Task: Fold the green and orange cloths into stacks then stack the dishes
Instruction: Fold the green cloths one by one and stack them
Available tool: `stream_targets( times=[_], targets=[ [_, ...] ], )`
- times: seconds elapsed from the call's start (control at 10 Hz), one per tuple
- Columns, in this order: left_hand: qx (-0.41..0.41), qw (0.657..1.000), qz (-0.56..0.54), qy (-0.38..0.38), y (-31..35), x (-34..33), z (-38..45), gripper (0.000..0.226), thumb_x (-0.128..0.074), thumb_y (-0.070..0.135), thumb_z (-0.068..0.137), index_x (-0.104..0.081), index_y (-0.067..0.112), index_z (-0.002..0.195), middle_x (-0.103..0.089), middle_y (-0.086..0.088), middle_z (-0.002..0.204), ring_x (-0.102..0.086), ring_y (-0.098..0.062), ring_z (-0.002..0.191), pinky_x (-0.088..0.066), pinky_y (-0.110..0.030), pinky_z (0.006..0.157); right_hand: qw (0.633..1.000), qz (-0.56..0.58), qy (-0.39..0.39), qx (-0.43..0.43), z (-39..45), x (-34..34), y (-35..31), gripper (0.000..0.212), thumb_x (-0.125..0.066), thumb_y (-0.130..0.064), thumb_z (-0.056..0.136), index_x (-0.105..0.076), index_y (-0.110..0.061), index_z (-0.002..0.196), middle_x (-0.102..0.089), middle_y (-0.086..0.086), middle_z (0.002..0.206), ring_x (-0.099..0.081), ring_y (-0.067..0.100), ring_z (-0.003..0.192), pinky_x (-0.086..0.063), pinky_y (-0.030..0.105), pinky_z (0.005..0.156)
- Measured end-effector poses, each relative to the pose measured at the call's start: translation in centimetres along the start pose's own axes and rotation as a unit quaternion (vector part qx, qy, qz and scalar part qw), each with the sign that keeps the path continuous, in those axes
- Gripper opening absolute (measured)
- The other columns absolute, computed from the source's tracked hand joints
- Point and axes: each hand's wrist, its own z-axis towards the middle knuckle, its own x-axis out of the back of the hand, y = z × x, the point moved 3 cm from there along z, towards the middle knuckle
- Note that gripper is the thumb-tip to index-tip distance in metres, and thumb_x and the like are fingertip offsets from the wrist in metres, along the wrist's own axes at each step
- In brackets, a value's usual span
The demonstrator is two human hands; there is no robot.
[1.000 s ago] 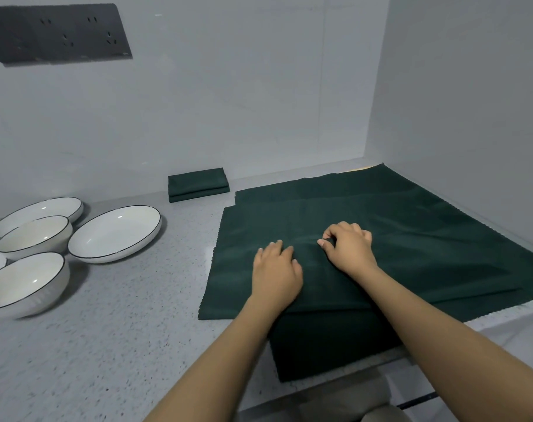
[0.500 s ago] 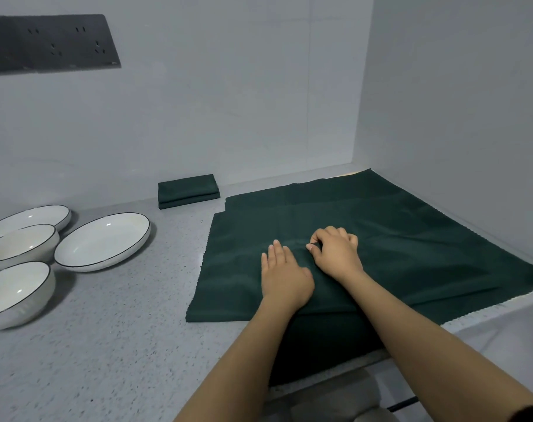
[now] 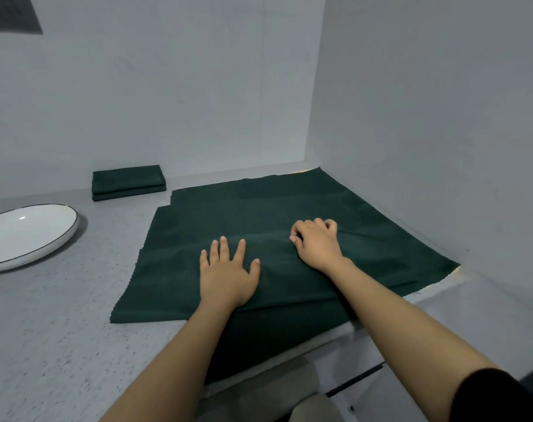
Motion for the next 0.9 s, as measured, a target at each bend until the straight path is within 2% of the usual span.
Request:
stream_targets(
  times=[0.2, 0.3, 0.4, 0.6, 0.7, 0.8, 0.9],
  targets=[
    [0.002, 1.0, 0.0, 0.007, 0.1, -0.1, -0.1, 0.064, -0.011, 0.058, 0.095, 0.0, 0.03, 0.152, 0.006, -0.01, 0.16, 0.008, -0.024, 0.147, 0.004, -0.043, 0.119, 0.997, -0.082, -0.011, -0.012, 0.1, 1.8, 5.8, 0.02, -0.039, -0.038, 0.097, -0.052, -0.023, 0.094, -0.059, -0.006, 0.096, -0.044, 0.018, 0.096, -0.019, 0.034, 0.091],
    [0.004, 1.0, 0.001, 0.01, 0.2, -0.1, -0.1, 0.064, -0.011, 0.058, 0.096, 0.0, 0.031, 0.152, 0.006, -0.01, 0.16, 0.008, -0.023, 0.147, 0.005, -0.043, 0.119, 0.989, -0.148, 0.001, -0.018, 0.0, 2.2, 7.4, 0.027, -0.038, -0.044, 0.097, -0.054, -0.022, 0.095, -0.059, -0.005, 0.098, -0.045, 0.019, 0.098, -0.02, 0.035, 0.089],
    [0.005, 1.0, 0.002, 0.01, 0.2, 0.0, -0.1, 0.064, -0.011, 0.058, 0.096, 0.001, 0.031, 0.152, 0.006, -0.01, 0.16, 0.008, -0.023, 0.147, 0.005, -0.043, 0.119, 0.985, -0.166, 0.019, -0.044, -0.1, 2.1, 7.9, 0.031, -0.038, -0.047, 0.097, -0.057, -0.022, 0.099, -0.056, -0.002, 0.104, -0.041, 0.022, 0.104, -0.018, 0.035, 0.091],
    [0.005, 1.0, 0.001, 0.008, 0.3, -0.1, -0.2, 0.064, -0.011, 0.058, 0.095, 0.0, 0.031, 0.152, 0.006, -0.01, 0.16, 0.008, -0.023, 0.147, 0.005, -0.043, 0.119, 0.972, -0.174, -0.036, -0.151, -0.2, 1.8, 7.8, 0.035, -0.03, -0.043, 0.1, -0.05, -0.02, 0.117, -0.042, 0.006, 0.125, -0.031, 0.026, 0.122, -0.006, 0.049, 0.113],
    [0.006, 1.0, 0.001, 0.002, 0.3, -0.2, -0.4, 0.064, -0.011, 0.058, 0.096, 0.001, 0.031, 0.152, 0.006, -0.01, 0.16, 0.008, -0.023, 0.147, 0.005, -0.043, 0.119, 0.979, -0.158, -0.011, -0.125, -0.3, 1.9, 5.2, 0.03, -0.035, -0.028, 0.099, -0.049, -0.017, 0.123, -0.041, 0.005, 0.134, -0.029, 0.026, 0.128, -0.005, 0.046, 0.114],
    [0.005, 1.0, 0.004, 0.004, 0.3, 0.0, -0.2, 0.063, -0.01, 0.057, 0.096, 0.001, 0.03, 0.152, 0.007, -0.01, 0.16, 0.008, -0.024, 0.147, 0.005, -0.043, 0.119, 0.999, -0.002, 0.034, -0.038, -1.6, 1.8, -0.4, 0.031, -0.038, -0.019, 0.097, -0.055, -0.017, 0.122, -0.052, 0.003, 0.132, -0.038, 0.023, 0.127, -0.021, 0.033, 0.105],
    [0.005, 1.0, 0.004, 0.005, 0.3, 0.2, 0.0, 0.063, -0.01, 0.057, 0.096, 0.001, 0.03, 0.152, 0.006, -0.009, 0.16, 0.008, -0.023, 0.147, 0.004, -0.043, 0.119, 0.998, 0.059, -0.015, 0.004, -3.0, 1.1, -3.7, 0.038, -0.035, -0.021, 0.099, -0.048, -0.017, 0.134, -0.043, 0.004, 0.144, -0.033, 0.021, 0.136, -0.02, 0.031, 0.109]
  ],
)
